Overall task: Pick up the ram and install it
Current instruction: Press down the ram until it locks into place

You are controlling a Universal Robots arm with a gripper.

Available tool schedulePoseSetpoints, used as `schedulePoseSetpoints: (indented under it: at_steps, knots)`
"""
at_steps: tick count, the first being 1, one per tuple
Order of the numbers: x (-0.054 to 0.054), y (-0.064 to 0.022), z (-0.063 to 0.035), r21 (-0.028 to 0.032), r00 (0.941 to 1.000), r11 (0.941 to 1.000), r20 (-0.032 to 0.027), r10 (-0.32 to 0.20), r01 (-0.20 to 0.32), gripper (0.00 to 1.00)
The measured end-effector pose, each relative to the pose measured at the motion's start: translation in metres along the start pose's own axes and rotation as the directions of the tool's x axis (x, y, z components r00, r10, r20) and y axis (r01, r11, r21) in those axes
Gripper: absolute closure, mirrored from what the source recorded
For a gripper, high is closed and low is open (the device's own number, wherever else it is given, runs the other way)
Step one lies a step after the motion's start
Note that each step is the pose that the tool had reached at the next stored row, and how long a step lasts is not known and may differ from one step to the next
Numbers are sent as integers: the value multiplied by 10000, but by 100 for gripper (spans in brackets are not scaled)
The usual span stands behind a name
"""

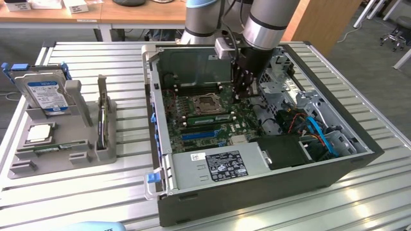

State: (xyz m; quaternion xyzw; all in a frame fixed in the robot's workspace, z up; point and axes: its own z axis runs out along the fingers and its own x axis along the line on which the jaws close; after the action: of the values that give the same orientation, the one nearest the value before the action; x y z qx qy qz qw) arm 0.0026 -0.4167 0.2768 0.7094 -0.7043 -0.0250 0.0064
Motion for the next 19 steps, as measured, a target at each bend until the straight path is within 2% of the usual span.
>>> schedulePoseSetpoints:
  at_steps: [5, 11, 19]
  knots:
    - [0, -43, -2, 0, 10000, 10000, 1, -1, 1, 90]
    - [1, -45, 3, 3, 10000, 10000, -1, 0, 0, 90]
    - [2, -47, 46, 71, 10000, 10000, -12, -1, 1, 90]
